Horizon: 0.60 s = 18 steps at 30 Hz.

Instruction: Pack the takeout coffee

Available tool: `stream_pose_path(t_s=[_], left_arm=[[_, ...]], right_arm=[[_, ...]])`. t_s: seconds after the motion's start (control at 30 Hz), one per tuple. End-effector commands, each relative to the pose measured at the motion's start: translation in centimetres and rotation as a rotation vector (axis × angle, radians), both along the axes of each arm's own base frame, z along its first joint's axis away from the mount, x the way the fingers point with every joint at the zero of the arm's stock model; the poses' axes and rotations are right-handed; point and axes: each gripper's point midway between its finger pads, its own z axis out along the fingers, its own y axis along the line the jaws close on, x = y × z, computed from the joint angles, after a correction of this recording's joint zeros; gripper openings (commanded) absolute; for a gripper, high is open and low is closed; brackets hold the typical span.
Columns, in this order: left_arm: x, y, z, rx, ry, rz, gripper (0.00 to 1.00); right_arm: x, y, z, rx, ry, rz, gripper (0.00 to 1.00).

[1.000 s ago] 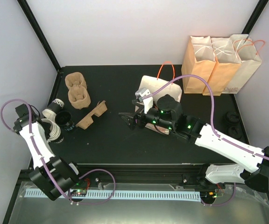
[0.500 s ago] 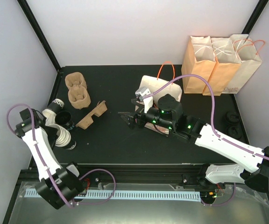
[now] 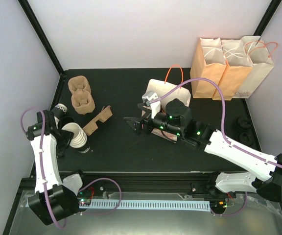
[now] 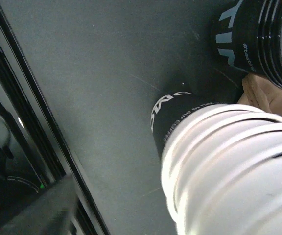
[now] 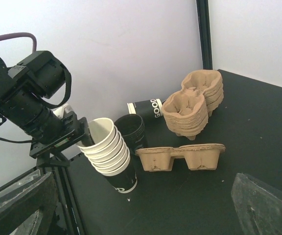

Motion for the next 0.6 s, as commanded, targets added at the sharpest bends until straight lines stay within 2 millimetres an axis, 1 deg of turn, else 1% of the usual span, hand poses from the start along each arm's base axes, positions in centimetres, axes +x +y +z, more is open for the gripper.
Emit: stream_pose_path(t_s=[0.0, 0.07, 0.13, 0.27, 0.4, 0.47, 0.57], left_arm=[[0.7, 0.4, 0.9, 0.024, -0.021, -0.010, 0.92], [1.1, 0.2, 1.7, 0.020, -0.041, -0.037, 0.97], [1.2, 0.2, 3.4, 0.035, -0.063, -0.062, 0.99], [1.0, 0.6, 7.5, 0.094, -0.118, -0.080, 0.99], [1.2, 1.0, 10.7, 0.152, -0.173, -0.099, 0.99], [1.5, 2.0, 12.6, 0.224, -0.187, -0.129, 0.99], [1.0, 5.1, 15.4, 0.407, -0.144, -0.146, 0.99]], right_arm=[[0.1, -0.7, 1.7, 0.052, -0.025, -0.031, 1.00], [0.1, -0.8, 1.7, 0.054, -0.029, -0.035, 1.00], [0.1, -0.8, 1.7, 0.052, -0.031, -0.035, 1.00], [0.2, -0.8, 1.8, 0.052, -0.036, -0.037, 1.00], [0.1, -0.8, 1.8, 0.053, -0.034, -0.034, 1.00], [0.2, -0.8, 1.8, 0.049, -0.036, -0.036, 1.00], [0.1, -1.3, 2.0, 0.042, -0.048, -0.042, 1.00]])
